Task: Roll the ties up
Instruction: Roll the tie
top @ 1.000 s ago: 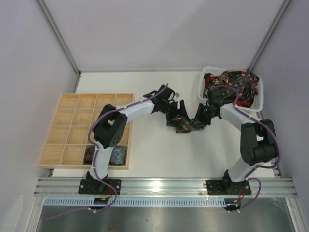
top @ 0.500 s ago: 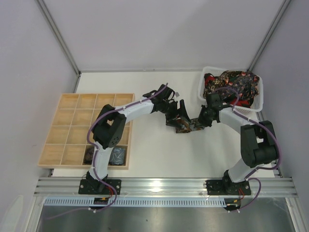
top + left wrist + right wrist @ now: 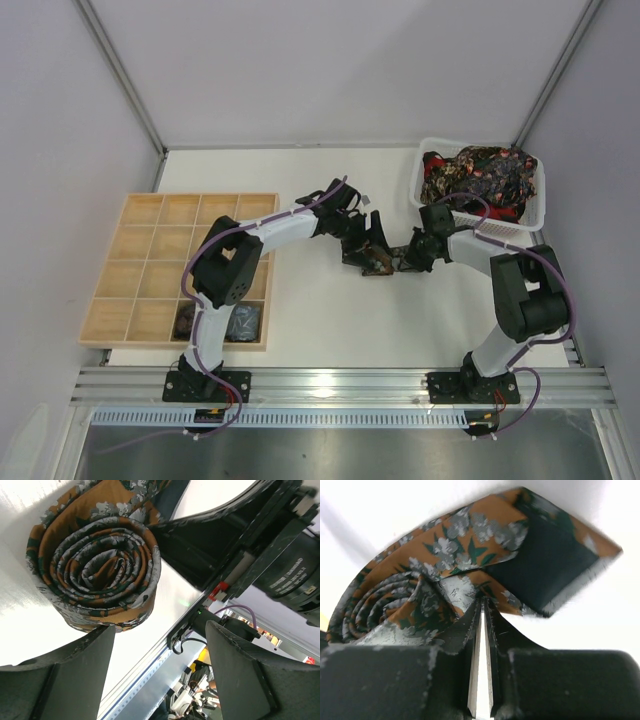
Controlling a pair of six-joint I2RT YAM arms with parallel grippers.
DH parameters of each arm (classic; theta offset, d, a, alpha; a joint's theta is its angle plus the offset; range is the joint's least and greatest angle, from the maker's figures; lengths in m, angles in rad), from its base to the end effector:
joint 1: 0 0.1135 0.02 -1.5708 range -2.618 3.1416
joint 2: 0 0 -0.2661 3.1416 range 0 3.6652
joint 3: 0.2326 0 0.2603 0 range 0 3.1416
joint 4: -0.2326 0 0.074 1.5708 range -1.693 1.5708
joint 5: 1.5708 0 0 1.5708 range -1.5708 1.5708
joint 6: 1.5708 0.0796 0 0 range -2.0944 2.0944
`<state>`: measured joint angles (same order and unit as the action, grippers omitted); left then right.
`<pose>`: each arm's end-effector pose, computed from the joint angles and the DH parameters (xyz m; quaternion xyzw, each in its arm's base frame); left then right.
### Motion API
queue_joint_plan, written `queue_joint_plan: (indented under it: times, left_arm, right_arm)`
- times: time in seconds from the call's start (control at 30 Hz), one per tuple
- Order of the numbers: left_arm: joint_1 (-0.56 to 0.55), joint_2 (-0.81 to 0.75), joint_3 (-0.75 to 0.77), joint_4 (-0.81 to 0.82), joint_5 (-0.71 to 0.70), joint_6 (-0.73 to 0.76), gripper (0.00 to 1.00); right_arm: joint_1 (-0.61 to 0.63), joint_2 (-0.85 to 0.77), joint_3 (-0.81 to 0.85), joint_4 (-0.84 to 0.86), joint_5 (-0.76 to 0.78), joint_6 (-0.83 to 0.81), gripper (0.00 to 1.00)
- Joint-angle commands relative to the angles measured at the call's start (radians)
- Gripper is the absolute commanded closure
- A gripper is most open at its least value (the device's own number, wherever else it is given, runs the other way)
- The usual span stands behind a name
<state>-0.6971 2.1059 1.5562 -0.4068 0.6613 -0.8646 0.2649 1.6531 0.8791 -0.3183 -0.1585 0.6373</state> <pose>0.3381 -0.3468 0.1494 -0.0224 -0.9066 0.4211 0.0147 0.3202 0.0999 0.1091 0.1609 0.9552 0.1722 0.1791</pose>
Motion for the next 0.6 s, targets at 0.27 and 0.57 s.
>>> queue_joint_plan:
  times: [0.27, 0.57]
  left_arm:
    - [0.001, -0.049, 0.007, 0.068, 0.023, -0.027, 0.21]
    - [-0.021, -0.014, 0.062, 0.057, 0.05, -0.039, 0.21]
  right_arm:
    - [0.025, -0.053, -0.091, -0.037, -0.139, 0.078, 0.89]
    - [0.01, -0.111, -0.054, -0.122, -0.11, 0.012, 0.88]
